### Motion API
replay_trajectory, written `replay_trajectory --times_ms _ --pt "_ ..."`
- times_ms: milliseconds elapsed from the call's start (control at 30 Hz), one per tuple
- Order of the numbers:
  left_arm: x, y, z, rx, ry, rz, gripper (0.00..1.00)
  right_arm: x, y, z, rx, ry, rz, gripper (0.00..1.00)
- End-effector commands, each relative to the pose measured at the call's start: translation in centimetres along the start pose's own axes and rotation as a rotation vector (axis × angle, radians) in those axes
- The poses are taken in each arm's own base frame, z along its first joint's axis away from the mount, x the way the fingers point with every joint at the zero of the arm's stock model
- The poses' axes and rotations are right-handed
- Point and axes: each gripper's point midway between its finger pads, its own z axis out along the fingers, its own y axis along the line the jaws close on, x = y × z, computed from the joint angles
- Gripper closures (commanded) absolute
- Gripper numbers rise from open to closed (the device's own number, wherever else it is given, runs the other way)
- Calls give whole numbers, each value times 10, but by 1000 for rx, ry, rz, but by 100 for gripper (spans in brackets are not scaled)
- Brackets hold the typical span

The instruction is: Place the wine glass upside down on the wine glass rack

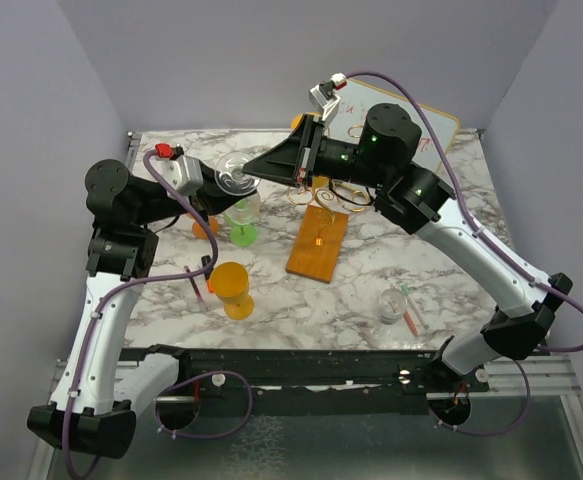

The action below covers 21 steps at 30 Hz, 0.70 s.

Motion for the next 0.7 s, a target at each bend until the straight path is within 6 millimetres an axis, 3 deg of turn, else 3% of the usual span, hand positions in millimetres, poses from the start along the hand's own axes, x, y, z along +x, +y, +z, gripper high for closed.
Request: replay_trajectory --times_ms 0,167,367,567,633,667 --pt "-5 -4 -2 -24 -32 26 91 -5 10 -2 -17 -36 33 99" --pt "-11 -3 -6 -91 -69 -4 63 -13 12 -10 -8 -85 55 99" --pt "-21 -10 -5 -63 -94 -41 54 -16 8 -14 5 -115 73 99" --pt "-20 -6 -5 -84 -78 -61 32 -18 8 -20 7 -127 88 99" --pt "-17 -4 -4 -87 -71 -74 12 -18 8 -21 3 -129 99 99" --pt "-16 -3 -4 -88 -68 -82 8 -19 8 -22 0 -133 104 99"
